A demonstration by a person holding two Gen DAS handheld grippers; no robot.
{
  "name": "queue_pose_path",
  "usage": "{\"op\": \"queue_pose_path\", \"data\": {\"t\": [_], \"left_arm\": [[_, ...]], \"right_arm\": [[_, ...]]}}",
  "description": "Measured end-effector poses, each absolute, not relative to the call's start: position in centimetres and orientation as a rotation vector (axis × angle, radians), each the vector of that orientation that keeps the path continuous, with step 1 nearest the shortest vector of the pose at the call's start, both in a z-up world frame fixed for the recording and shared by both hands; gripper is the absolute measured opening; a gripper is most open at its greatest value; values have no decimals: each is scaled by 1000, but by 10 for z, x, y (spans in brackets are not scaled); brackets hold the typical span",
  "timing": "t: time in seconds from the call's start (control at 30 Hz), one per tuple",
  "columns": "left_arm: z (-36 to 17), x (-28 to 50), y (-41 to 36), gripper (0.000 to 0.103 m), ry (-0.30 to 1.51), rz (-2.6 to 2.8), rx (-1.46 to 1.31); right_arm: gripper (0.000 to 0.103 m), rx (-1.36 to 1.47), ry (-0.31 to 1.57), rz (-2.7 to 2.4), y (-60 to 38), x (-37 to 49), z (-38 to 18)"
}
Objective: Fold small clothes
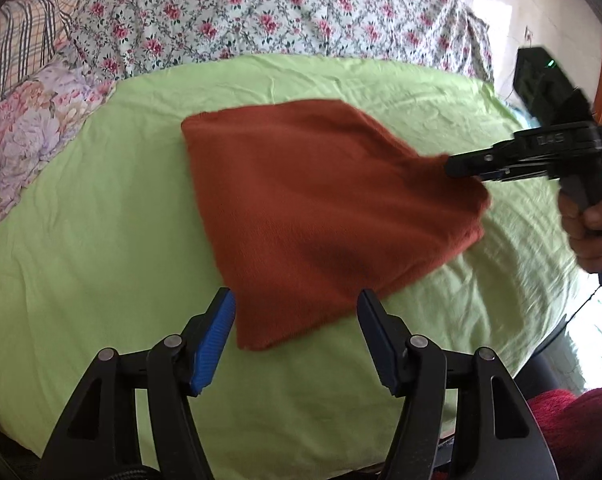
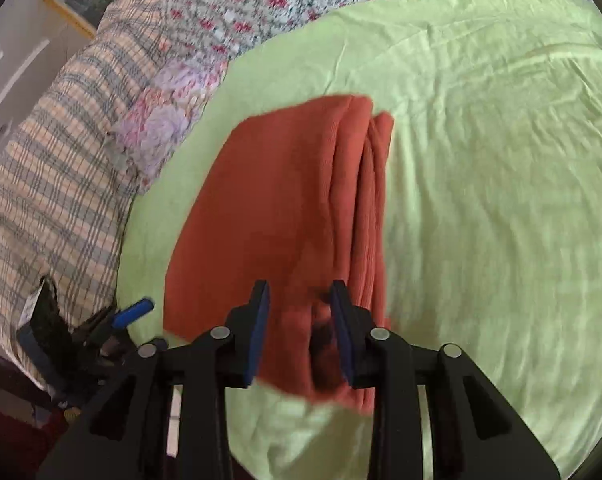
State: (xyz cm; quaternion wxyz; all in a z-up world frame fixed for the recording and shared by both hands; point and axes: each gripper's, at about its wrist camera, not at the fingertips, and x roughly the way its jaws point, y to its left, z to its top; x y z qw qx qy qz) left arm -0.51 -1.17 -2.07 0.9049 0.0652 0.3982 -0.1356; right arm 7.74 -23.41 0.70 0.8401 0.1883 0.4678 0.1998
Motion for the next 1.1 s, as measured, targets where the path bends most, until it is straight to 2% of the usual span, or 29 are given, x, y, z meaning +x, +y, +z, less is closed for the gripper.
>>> {"op": "queue_pose_path", "data": {"t": [0.13, 0.2, 0.37, 0.43, 0.47, 0.5, 0.63, 0.7, 0.83, 0.93, 1.03, 1.1], "left_arm": [[-32, -6, -16, 67, 834, -254, 160], [-34, -6, -18, 74, 834, -254, 168], [-35, 2, -19, 75, 820, -179, 185], [-33, 6, -10, 66, 812, -138, 154], [-34, 9, -4, 50, 814, -92, 146], [-36, 10, 2, 30, 823, -51, 142], [-44, 11, 37, 27, 868, -72, -79], [-51, 12, 40, 20, 903, -85, -124], [-58, 10, 37, 20, 915, -86, -124], [-54, 6, 39, 24, 929, -118, -111], [-41, -8, 38, 25, 924, -174, -46], [-22, -20, 35, 25, 882, -239, -25]], "right_arm": [[36, 332, 1017, 440, -216, 73, -1], [5, 287, 1021, 449, -204, 76, -1], [5, 492, 884, 636, -204, 85, 40], [5, 564, 799, 679, -215, 82, 63], [5, 573, 763, 685, -220, 79, 71], [5, 564, 747, 679, -223, 76, 73], [5, 436, 806, 529, -235, 65, 45], [5, 315, 889, 415, -232, 63, 14], [4, 281, 1016, 336, -234, 63, -49], [5, 375, 1014, 352, -244, 65, -53], [17, 376, 1024, 373, -247, 61, -41], [30, 389, 1006, 379, -253, 59, -27]]}}
